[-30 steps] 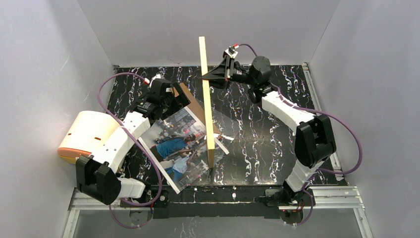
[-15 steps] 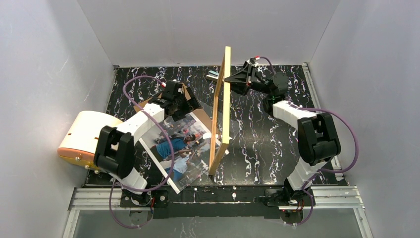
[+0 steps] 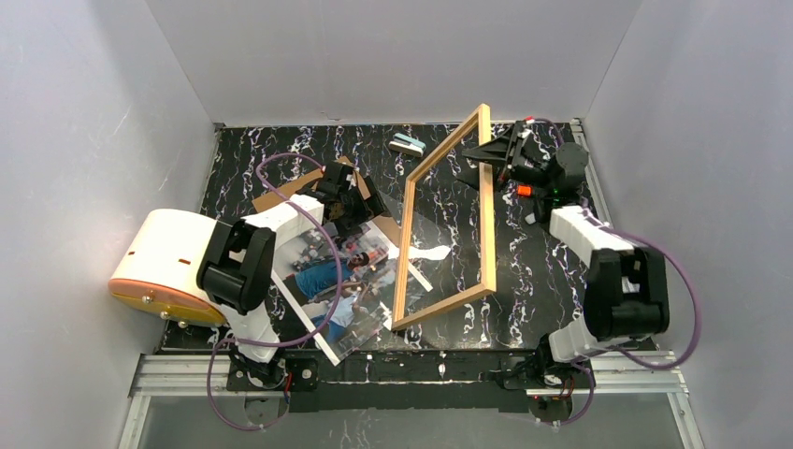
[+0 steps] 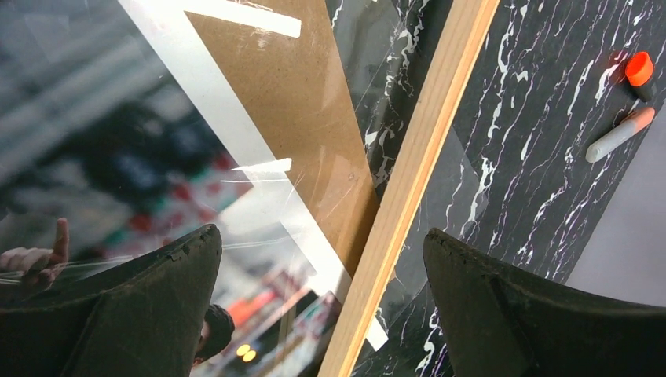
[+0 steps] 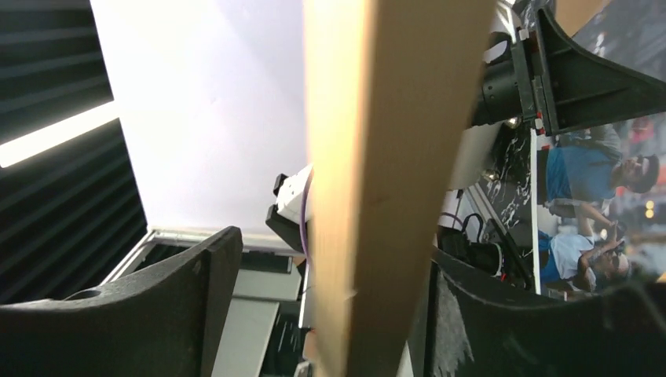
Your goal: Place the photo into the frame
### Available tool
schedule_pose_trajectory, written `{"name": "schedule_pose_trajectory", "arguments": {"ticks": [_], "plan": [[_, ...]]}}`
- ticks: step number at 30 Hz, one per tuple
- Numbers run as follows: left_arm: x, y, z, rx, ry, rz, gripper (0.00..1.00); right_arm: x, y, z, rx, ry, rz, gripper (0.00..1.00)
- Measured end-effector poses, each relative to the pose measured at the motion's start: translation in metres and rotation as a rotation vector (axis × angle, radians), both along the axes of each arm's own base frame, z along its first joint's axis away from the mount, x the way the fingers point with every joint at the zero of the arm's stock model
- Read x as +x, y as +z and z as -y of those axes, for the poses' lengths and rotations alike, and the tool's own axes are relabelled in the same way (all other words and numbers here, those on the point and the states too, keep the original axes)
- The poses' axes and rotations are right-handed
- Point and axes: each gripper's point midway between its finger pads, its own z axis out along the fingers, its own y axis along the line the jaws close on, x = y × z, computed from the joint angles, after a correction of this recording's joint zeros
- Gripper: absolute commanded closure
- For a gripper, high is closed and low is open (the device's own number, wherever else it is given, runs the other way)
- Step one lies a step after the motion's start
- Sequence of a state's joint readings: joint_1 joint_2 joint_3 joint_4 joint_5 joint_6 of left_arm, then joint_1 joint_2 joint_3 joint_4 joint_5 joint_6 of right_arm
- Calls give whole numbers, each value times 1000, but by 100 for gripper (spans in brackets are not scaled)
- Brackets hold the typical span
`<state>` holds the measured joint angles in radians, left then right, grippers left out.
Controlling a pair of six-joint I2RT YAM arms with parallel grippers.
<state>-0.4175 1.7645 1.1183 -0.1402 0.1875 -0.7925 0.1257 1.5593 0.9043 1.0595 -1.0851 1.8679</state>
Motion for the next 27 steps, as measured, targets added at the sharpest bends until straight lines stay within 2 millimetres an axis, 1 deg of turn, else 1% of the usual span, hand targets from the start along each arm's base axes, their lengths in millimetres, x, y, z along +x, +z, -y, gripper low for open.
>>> {"name": "schedule_pose_trajectory", "arguments": {"ticks": [4,8,11,15,18,24,27], "plan": [[2,-5,3,-6,-7,1,3,1,0,16,-89,-77,11,19],[2,-14,5,-5,-17,-12,3,14,-14,31,-210,-155,-2,19],[1,-16,6,-4,-22,-17,3,24,-33,46,-325,-222,-25,20],[1,-17,6,-2,-29,-14,3,29,-63,71,-490,-297,-58,20],[1,-17,6,-1,-37,-12,4,25,-84,85,-613,-319,-67,23],[0,-17,7,2,-54,-8,4,15,-116,105,-819,-325,-62,34],[-1,-18,6,7,-60,-8,5,13,-133,117,-919,-335,-58,38]]}}
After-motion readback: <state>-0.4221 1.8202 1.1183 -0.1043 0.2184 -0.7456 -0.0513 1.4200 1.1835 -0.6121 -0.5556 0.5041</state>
